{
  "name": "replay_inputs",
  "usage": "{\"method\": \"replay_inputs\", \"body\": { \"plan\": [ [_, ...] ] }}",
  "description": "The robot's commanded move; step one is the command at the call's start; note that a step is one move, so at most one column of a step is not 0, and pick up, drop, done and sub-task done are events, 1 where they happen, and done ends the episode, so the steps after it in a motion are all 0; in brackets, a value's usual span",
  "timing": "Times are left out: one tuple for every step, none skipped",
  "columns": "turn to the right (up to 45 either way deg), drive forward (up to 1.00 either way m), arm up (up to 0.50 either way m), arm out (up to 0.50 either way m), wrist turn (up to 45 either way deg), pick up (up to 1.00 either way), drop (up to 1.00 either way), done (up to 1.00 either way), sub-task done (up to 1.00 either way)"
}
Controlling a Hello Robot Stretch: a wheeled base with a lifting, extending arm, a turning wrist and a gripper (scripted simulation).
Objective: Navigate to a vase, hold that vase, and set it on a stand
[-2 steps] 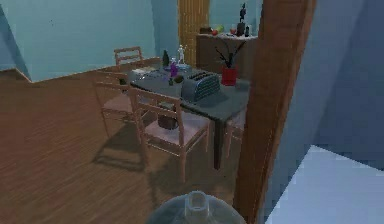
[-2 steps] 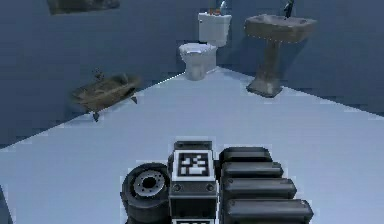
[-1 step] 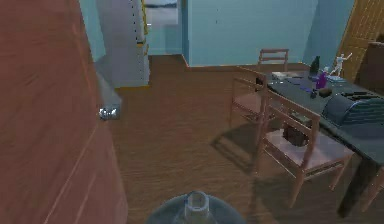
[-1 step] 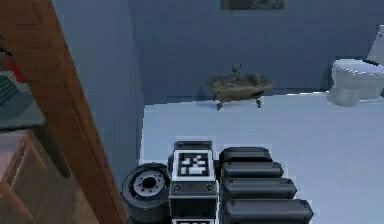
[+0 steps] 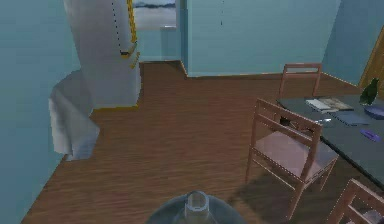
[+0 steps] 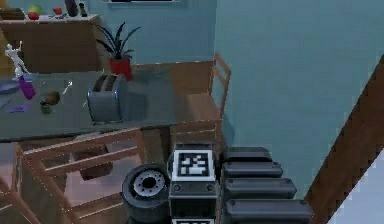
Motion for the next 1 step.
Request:
{"method": "replay_inputs", "body": {
  "plan": [
    [6.0, 0.00, 0.00, 0.00, 0.0, 0.00, 0.00, 0.00, 0.00]
  ]
}}
